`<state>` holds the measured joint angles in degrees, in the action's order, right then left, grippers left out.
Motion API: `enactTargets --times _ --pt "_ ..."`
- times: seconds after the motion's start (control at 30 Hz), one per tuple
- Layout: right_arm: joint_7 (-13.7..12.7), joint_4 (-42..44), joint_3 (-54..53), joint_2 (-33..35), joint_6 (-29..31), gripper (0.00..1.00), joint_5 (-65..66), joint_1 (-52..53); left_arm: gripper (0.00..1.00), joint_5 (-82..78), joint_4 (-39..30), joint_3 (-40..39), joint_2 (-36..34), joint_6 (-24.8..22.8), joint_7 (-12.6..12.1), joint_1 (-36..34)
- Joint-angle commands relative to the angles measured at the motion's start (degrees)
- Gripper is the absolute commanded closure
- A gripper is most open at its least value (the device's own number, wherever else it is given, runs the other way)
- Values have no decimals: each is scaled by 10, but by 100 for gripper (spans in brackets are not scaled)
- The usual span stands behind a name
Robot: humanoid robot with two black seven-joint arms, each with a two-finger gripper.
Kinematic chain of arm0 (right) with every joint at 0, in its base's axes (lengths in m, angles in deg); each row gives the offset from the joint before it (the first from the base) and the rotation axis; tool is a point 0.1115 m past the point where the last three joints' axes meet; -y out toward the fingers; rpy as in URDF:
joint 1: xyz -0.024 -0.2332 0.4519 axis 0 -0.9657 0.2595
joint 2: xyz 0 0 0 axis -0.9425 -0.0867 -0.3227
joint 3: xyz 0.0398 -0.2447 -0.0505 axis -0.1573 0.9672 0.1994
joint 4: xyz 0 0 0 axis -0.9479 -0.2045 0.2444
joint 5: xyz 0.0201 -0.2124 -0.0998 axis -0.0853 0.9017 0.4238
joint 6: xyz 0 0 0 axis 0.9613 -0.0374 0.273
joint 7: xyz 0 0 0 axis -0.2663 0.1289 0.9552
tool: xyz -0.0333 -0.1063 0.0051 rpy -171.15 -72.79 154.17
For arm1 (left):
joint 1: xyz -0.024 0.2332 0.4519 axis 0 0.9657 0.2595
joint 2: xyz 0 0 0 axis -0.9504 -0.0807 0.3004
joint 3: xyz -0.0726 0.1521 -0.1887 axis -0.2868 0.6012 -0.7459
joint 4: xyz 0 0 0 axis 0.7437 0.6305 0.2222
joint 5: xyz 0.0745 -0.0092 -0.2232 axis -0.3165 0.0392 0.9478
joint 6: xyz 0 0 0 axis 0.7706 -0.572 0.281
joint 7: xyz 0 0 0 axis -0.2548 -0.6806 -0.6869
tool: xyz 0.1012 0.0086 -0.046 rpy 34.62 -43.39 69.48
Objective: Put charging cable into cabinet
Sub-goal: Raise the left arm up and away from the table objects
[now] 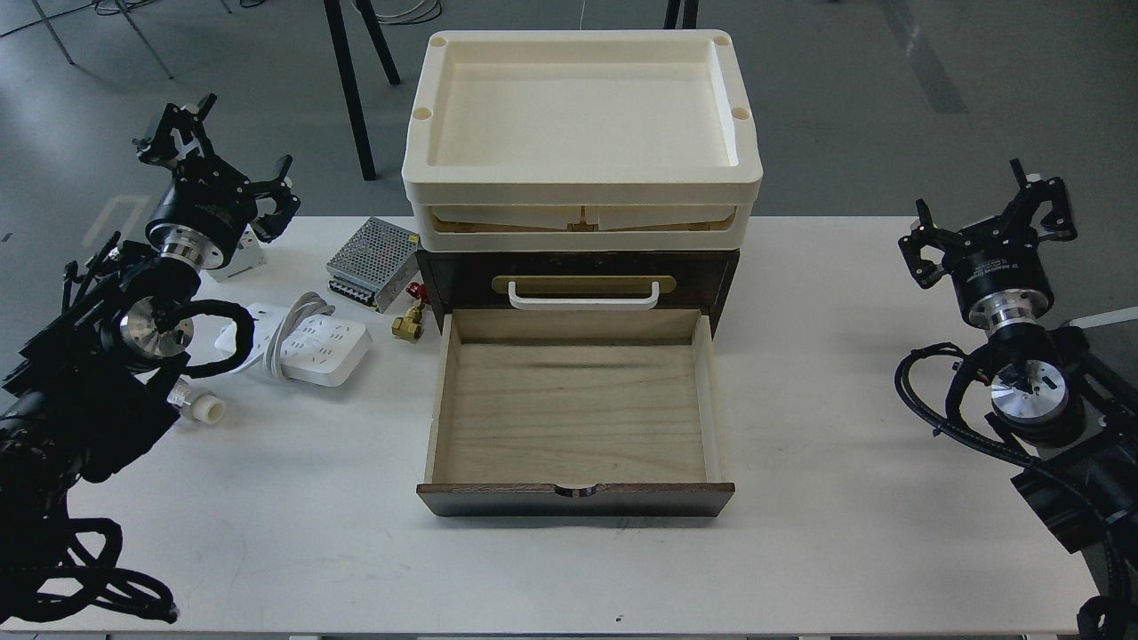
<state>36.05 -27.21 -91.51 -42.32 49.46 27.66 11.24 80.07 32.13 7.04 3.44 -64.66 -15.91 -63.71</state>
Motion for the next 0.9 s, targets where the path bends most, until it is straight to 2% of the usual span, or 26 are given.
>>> enactTargets --times 0.0,0.2,0.37,0.43,0.53,0.67,0.87 --pt "3 1 -1 -1 -3 0 0 0 0 0 0 3 0 0 -1 -2" --pt "3 2 -1 -3 -3 0 0 0 0 0 -1 0 -5 0 0 -5" --pt "3 2 -1 -3 -4 0 0 0 1 -3 -33 -2 -50 0 1 -6" --pt "3 3 -1 -4 -6 0 0 0 1 -11 -78 7 -90 0 1 -5" --pt "3 4 -1 -4 -6 0 0 0 1 -56 -196 15 -202 0 0 2" --pt "3 4 -1 -4 -6 0 0 0 3 -155 -276 14 -305 0 0 1" --pt "3 5 -1 -4 -6 0 0 0 4 -436 -382 5 -378 0 6 2"
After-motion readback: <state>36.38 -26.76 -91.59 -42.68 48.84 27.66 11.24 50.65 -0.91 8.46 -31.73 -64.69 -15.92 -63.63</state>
